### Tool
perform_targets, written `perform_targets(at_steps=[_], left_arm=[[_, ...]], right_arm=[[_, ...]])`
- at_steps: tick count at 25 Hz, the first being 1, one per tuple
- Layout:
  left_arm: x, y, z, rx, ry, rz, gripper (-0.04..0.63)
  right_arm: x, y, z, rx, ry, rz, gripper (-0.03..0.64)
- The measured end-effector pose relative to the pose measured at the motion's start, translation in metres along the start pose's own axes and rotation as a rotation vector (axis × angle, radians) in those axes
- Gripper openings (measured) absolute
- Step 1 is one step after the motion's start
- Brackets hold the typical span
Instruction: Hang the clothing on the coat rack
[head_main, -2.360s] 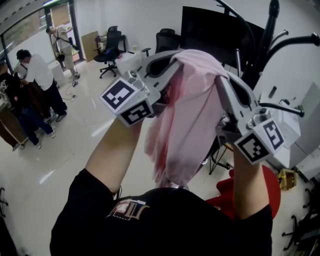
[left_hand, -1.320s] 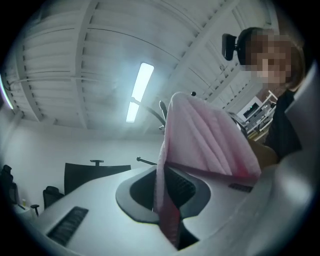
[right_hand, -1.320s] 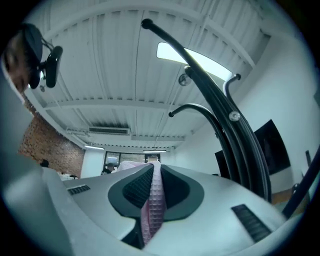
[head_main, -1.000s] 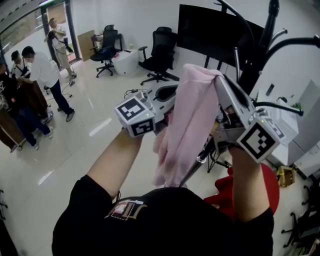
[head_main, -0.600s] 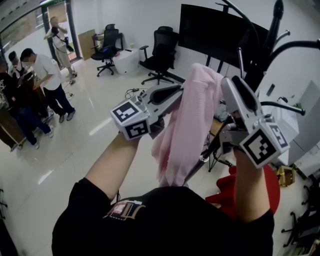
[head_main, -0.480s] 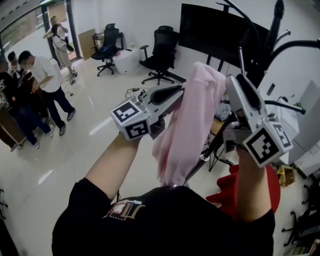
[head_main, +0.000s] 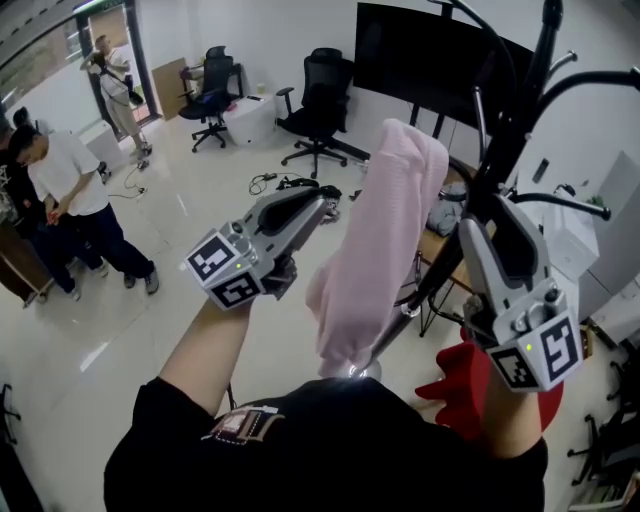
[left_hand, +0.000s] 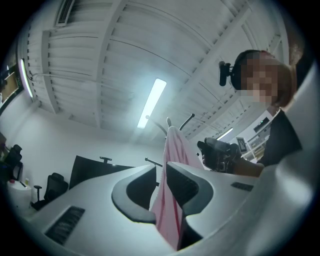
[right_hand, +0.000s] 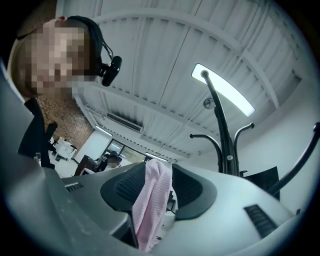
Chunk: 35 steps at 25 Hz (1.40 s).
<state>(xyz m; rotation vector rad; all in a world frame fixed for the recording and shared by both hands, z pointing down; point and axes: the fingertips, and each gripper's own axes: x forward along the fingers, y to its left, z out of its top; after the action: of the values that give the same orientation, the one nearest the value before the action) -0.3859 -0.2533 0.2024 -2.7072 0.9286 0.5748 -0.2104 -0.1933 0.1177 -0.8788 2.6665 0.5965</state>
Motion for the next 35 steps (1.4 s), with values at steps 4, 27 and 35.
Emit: perform_targets(at_steps=[4, 27, 35], left_arm=[[-0.018, -0.033, -0.013, 0.004, 0.032, -0.004, 0.06], [0.23, -0.419, -0.284, -0.164, 0.261, -0.284, 0.012], [0.275, -0.488, -0.446, -0.328, 0.515, -0.447, 0.002]], right_arm=[[-0.045, -0.016, -0.01, 0.04, -0.005, -0.001, 0.084], [-0.517, -0.213, -0.151, 0.287, 0.359, -0.253, 0.006], [-0.65, -0.218, -0.247, 0.371, 0.503, -0.521, 0.006]])
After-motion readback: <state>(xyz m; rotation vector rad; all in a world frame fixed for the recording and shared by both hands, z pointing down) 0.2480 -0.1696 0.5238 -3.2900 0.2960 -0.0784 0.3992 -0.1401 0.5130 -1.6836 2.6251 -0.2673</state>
